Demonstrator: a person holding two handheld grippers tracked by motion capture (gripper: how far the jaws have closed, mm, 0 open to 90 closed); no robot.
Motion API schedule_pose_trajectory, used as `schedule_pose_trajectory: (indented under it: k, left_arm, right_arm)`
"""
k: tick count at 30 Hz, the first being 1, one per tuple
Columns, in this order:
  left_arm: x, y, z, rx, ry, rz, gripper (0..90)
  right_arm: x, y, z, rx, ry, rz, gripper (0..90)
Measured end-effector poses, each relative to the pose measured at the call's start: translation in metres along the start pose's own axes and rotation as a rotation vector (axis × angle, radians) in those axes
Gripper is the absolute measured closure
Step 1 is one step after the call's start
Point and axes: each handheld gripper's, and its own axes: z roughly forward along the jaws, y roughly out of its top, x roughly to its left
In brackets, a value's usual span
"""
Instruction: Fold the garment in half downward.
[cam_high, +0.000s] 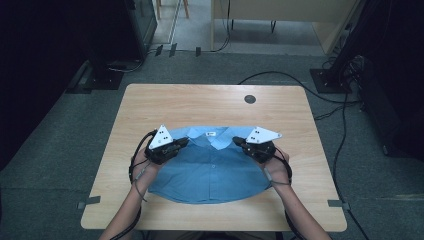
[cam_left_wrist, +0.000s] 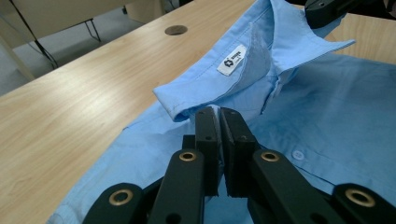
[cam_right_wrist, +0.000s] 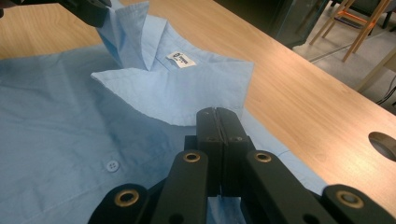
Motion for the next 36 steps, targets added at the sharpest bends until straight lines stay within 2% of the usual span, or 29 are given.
schedule_pose_trajectory:
  k: [1,3,4,6,14,15,20,21,22,28,34,35,36]
  left_arm:
    - [-0.006,0.001,-0.004,-0.005,-0.004,0.013,86.4]
    - [-0.006,0.001,-0.004,-0.005,-0.004,0.013,86.4]
    - [-0.011,0.001,-0.005,0.0,-0.012,0.021,86.4]
    - [-0.011,0.001,-0.005,0.0,-0.012,0.021,86.3]
    - [-0.029,-0.006,-0.013,0.012,-0.048,0.034,86.3]
    - [-0.029,-0.006,-0.013,0.012,-0.048,0.034,86.3]
    - [-0.033,-0.008,-0.018,0.01,-0.064,0.023,86.3]
    - [-0.033,-0.008,-0.019,0.006,-0.077,0.018,86.3]
    - [-0.034,-0.008,-0.023,0.004,-0.096,0.009,86.4]
    - [-0.039,-0.013,-0.024,0.01,-0.107,0.006,86.5]
    - [-0.044,-0.025,-0.026,0.031,-0.126,-0.012,86.4]
    - [-0.044,-0.025,-0.026,0.031,-0.126,-0.012,86.4]
    - [-0.046,-0.026,-0.027,0.035,-0.128,-0.01,86.4]
  right_arm:
    - [0.0,0.0,0.0,0.0,0.0,0.0,89.7]
    - [0.003,-0.003,-0.005,-0.001,0.009,0.008,89.7]
    - [0.003,-0.003,-0.005,-0.001,0.009,0.008,89.7]
    - [0.005,-0.007,-0.008,-0.002,0.018,0.017,89.7]
    - [0.008,-0.014,-0.017,-0.016,0.033,0.044,89.6]
    - [0.013,-0.016,-0.02,-0.012,0.044,0.041,89.6]
    - [0.017,-0.018,-0.022,-0.014,0.066,0.045,89.6]
    - [0.019,-0.021,-0.023,-0.031,0.1,0.07,89.6]
    - [0.02,-0.023,-0.023,-0.03,0.103,0.077,89.6]
    - [0.022,-0.029,-0.029,-0.041,0.118,0.096,89.6]
    - [0.029,-0.034,-0.032,-0.024,0.138,0.093,89.5]
    - [0.031,-0.037,-0.032,-0.024,0.162,0.115,89.5]
    - [0.031,-0.037,-0.032,-0.024,0.162,0.115,89.5]
